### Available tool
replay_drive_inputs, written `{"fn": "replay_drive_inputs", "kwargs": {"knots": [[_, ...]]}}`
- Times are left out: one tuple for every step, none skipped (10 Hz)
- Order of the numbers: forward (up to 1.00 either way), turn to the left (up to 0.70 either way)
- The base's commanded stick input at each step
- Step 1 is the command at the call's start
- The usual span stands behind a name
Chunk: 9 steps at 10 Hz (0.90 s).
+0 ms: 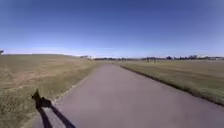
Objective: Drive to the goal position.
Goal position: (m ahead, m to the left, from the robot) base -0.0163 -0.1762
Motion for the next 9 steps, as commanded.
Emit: {"fn": "replay_drive_inputs", "kwargs": {"knots": [[0.7,0.0],[0.7,0.0],[0.7,0.0],[0.7,0.0],[0.7,0.0],[0.7,0.0],[0.7,0.0],[0.7,0.0],[0.7,0.0]]}}
